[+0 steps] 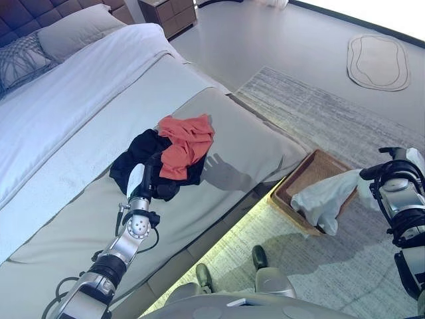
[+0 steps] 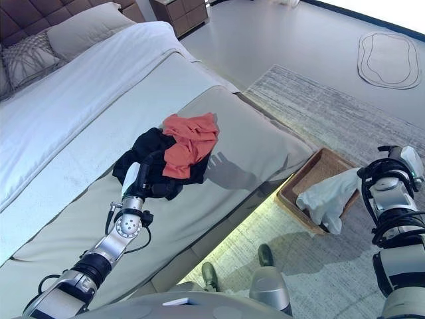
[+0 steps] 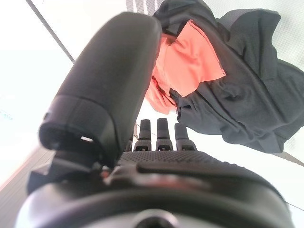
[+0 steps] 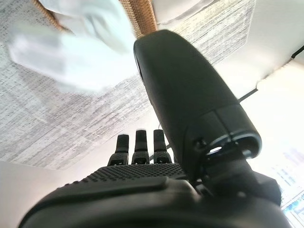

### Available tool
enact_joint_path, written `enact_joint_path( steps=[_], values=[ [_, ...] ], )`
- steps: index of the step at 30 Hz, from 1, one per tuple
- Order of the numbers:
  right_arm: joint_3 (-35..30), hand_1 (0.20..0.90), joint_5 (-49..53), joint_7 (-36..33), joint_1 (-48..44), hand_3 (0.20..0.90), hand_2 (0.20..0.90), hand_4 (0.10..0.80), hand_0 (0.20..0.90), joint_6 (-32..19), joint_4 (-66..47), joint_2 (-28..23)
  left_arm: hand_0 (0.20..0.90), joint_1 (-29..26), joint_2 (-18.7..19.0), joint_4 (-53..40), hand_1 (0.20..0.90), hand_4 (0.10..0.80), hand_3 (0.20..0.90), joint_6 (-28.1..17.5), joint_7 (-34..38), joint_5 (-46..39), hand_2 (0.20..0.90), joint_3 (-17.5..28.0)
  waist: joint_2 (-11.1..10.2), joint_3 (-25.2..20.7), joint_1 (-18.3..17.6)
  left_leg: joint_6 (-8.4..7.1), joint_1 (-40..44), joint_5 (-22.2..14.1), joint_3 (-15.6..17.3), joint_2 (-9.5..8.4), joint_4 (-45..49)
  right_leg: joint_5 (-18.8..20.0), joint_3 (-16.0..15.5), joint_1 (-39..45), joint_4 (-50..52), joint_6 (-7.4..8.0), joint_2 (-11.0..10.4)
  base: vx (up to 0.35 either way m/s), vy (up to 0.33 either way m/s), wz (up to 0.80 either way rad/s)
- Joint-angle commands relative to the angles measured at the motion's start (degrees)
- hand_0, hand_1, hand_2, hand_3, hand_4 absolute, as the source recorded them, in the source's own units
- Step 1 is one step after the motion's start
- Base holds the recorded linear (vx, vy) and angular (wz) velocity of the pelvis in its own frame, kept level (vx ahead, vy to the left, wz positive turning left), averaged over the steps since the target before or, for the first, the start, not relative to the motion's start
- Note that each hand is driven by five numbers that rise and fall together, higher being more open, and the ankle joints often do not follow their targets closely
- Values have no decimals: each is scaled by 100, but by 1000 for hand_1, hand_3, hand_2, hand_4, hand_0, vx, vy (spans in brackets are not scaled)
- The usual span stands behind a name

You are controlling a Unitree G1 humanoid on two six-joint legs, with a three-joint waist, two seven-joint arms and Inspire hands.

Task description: Pick up the clothes from the bed and place them into the basket

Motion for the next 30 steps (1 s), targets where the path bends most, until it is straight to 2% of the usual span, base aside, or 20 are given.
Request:
enact_joint_path(
  steps=[1, 14, 22, 30],
  values=[
    [-56, 900, -316, -282, -609, 900, 900, 800, 900, -493, -116, -208, 900, -499, 310, -64, 900, 800, 900, -476, 191, -84, 900, -172, -418, -242, 116, -242, 246, -509, 65, 170, 38, -164, -123, 106, 58, 193, -252, 0, 0, 0],
    [61, 900, -317, -435, -778, 900, 900, 800, 900, -724, -892, -243, 900, -486, 234, 17, 900, 800, 900, -443, 371, -135, 900, -167, -523, -200, 217, -251, 185, -474, -72, 194, 38, -167, -193, 112, 69, 174, -284, 0, 0, 1],
    [583, 900, -897, -761, -1374, 900, 900, 800, 900, -867, -2081, -154, 900, -406, 222, 4, 900, 800, 900, -248, 548, -231, 900, -94, -679, -214, 499, -221, 73, -451, -342, 158, 38, -204, -412, 156, 68, 149, -360, 13, -15, 10],
    [1323, 900, -1486, -835, -2157, 900, 900, 800, 900, -789, -2394, -12, 900, -369, 234, -56, 900, 800, 900, -269, 658, -201, 900, -92, -729, -177, 914, -186, -215, -388, -730, 70, 38, -268, -780, 120, 75, 134, -470, -9, -17, 28]
  ],
)
